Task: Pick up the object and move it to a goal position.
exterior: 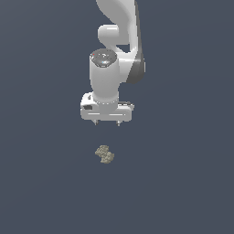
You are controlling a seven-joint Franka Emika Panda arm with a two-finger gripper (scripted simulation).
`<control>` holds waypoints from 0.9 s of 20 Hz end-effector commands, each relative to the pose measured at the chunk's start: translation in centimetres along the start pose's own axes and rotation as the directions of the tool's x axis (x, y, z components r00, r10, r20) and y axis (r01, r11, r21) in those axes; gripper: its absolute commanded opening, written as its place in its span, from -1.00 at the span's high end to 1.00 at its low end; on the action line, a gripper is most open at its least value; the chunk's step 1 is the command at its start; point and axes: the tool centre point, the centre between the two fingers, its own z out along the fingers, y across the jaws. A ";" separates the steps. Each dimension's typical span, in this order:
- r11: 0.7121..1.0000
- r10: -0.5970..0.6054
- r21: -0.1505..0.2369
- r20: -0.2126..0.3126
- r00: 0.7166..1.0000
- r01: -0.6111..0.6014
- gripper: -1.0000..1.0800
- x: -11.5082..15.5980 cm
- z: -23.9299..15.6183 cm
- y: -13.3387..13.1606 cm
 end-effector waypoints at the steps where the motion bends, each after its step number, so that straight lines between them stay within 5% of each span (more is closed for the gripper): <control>1: 1.000 0.000 0.000 0.000 1.000 0.000 -0.92 0.0 0.0 0.0; 18: 0.998 -0.066 -0.013 -0.043 0.997 0.066 -0.92 1.5 -1.7 -1.0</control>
